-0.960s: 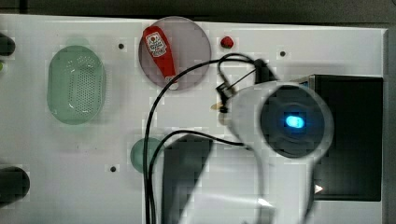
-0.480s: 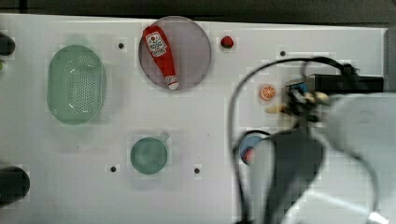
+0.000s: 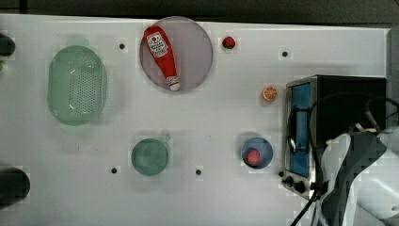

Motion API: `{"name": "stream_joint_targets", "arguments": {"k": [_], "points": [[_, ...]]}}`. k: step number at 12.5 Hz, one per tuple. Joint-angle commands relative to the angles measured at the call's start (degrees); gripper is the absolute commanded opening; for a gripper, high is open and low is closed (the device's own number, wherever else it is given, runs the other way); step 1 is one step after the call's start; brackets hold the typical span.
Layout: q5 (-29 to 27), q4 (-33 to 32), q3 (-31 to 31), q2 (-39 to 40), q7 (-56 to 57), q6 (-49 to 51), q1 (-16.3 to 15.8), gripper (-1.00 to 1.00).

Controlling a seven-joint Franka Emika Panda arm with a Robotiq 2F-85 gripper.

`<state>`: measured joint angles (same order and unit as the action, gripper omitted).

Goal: Pick banana from table and place on oven.

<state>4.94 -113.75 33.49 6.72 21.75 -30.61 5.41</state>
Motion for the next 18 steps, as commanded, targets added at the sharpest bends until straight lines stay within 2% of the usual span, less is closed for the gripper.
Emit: {"name": "stream_joint_targets", "arguments": {"k": [1, 6, 7, 13, 14, 16, 18], "points": [[-1.19, 1.32, 0.44, 1.07, 7.01, -1.91, -1.1, -0.49], [-1.3, 2.32, 0.6, 3.18, 7.46, -2.03, -1.08, -0.49], [-1.3, 2.41, 0.59, 3.16, 7.45, -2.25, -1.09, -0.43], [-1.19, 2.4, -0.19, 3.15, 7.46, -1.34, -1.31, 0.89], [-1.22, 2.5, -0.31, 2.97, 7.5, -0.96, -1.53, 1.0], [-1.21, 3.74, -2.55, 1.53, 7.5, 1.19, -2.84, 1.0], [-1.99, 5.37, -7.63, -1.72, 7.5, 8.05, -4.9, 1.0]]}}
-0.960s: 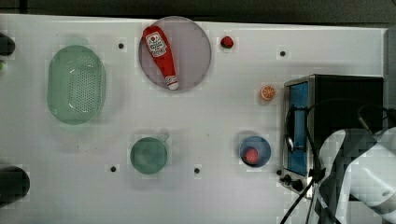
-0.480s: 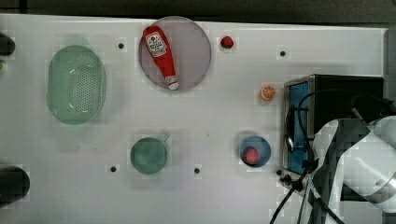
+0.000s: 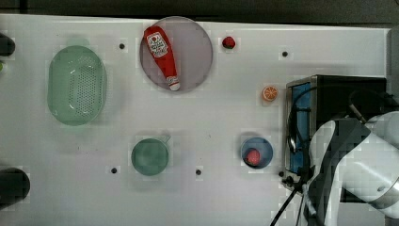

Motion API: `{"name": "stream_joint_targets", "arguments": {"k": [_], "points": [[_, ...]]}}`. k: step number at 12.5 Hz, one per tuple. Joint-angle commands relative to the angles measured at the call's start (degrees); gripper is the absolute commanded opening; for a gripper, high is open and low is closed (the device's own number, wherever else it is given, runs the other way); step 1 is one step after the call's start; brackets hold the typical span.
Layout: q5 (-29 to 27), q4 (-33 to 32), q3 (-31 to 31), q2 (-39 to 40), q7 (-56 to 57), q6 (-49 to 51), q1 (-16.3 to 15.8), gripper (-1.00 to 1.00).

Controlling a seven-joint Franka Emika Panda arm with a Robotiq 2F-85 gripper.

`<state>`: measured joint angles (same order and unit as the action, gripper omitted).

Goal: Pick banana from table and place on oven.

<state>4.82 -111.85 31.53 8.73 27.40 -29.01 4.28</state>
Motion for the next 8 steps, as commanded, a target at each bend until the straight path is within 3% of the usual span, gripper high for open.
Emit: {"name": "stream_joint_targets", "arguments": {"k": [1, 5, 8], "points": [[-2.89, 3.83, -9.0, -6.1, 1.32, 9.33, -4.83, 1.0], [-4.4, 3.68, -22.26, -16.47, -20.25, 15.45, -6.76, 1.0], [-4.34, 2.21, -27.51, -22.83, -35.04, 25.42, -6.76, 1.0]]}}
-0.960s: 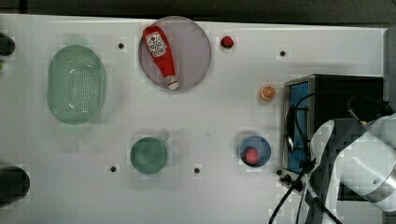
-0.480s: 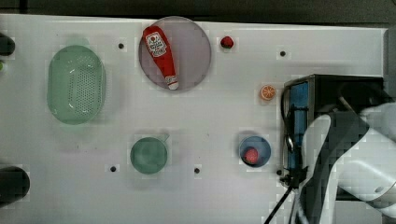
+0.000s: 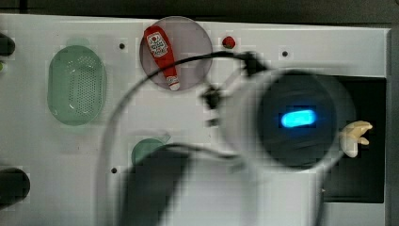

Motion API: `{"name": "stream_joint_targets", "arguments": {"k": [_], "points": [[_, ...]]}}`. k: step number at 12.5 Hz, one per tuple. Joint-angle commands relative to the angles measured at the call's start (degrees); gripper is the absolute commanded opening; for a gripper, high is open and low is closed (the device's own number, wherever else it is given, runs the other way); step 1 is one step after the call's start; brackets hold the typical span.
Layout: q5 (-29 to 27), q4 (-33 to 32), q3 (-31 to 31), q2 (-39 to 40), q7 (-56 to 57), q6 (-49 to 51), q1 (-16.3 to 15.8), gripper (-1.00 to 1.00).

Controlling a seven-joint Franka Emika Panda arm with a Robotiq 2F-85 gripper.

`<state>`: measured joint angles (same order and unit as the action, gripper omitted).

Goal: Pick banana from table and place on oven.

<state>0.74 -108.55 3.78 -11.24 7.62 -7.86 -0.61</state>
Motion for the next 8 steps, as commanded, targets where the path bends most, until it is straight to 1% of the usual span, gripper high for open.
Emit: {"name": "stream_joint_targets", "arguments": {"k": [1, 4, 8], "points": [[-0.25, -1.51, -0.79, -4.25, -17.61, 4.63, -1.87, 1.0], [-0.25, -1.47, -1.41, -6.26, -18.08, 4.47, -1.83, 1.0], [-0.25, -1.49, -0.7, -6.13, -18.07, 4.47, -1.77, 1.0]]}}
